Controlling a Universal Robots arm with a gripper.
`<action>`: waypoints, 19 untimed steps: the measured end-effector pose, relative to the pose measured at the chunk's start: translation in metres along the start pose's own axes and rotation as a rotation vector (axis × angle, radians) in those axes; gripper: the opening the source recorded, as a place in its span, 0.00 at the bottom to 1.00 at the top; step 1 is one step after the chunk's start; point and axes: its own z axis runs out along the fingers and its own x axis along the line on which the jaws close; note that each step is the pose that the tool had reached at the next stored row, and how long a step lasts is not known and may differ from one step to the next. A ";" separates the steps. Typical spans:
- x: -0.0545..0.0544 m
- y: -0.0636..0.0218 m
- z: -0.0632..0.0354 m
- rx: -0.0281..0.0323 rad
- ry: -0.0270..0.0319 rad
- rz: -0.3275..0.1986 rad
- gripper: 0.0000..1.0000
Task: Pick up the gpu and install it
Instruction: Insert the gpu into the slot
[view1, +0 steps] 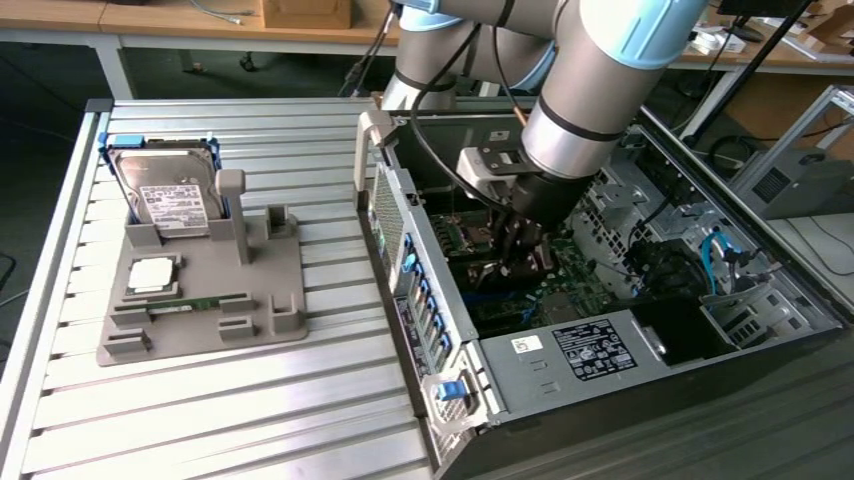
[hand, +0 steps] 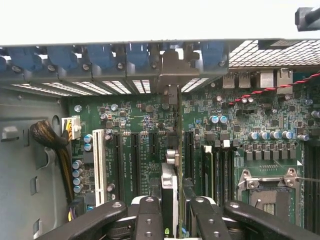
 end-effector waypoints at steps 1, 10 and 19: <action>0.000 0.0000 0.0005 0.0000 0.0001 0.000 0.27; 0.000 -0.0002 -0.0005 0.0002 0.0000 0.000 0.27; 0.000 -0.0048 -0.0026 -0.0013 0.0002 -0.001 0.27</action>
